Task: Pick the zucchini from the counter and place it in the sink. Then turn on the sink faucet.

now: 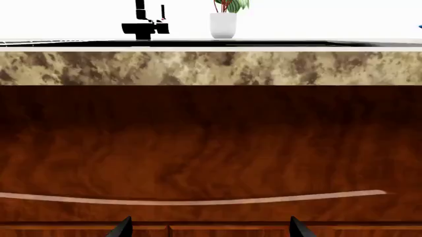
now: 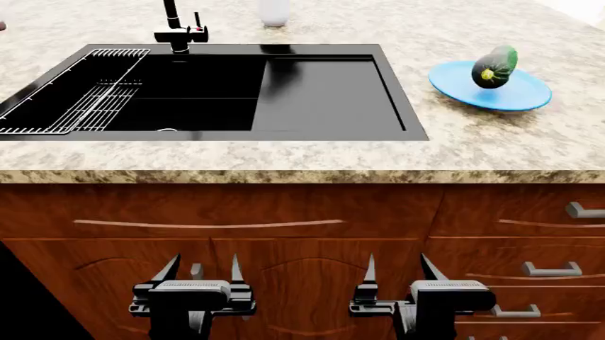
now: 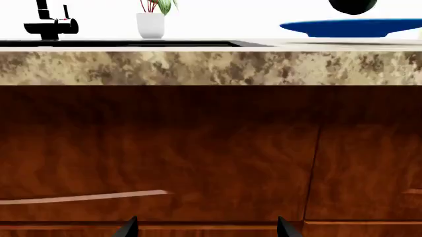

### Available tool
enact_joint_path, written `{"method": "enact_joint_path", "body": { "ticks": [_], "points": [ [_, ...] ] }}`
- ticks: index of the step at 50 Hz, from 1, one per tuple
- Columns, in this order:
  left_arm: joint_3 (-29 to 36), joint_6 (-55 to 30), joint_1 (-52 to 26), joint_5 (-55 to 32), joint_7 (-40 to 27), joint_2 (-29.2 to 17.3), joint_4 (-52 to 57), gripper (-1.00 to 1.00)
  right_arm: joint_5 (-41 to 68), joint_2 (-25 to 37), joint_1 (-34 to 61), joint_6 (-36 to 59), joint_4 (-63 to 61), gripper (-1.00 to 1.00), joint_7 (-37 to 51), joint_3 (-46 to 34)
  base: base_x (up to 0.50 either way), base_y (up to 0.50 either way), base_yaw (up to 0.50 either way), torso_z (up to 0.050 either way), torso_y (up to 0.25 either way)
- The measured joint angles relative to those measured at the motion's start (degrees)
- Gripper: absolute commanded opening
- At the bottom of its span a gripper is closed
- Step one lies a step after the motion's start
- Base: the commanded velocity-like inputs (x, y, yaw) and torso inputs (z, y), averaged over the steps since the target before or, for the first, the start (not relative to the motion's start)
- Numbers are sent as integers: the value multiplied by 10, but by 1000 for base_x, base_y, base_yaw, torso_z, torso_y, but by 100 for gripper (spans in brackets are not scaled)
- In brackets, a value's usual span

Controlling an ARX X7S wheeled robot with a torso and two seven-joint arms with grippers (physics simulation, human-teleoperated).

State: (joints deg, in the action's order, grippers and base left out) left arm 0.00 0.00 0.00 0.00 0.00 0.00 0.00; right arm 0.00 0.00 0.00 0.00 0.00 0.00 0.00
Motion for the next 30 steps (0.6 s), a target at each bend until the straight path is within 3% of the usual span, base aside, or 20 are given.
{"method": "enact_joint_path", "body": {
  "ticks": [10,23,30],
  "points": [
    [13,3,-1,-8,-14,-11,-3,100,8,11,1,7,0,100,12,-16,0,0,0,0,0],
    [29,12,-2,-18,-36,-26,-12,100,9,25,5,2,14,100,37,-41,0,500,0,0,0],
    [36,16,-2,-23,-45,-33,-17,100,9,31,7,-2,23,100,49,-53,0,241,0,0,0]
  ]
}}
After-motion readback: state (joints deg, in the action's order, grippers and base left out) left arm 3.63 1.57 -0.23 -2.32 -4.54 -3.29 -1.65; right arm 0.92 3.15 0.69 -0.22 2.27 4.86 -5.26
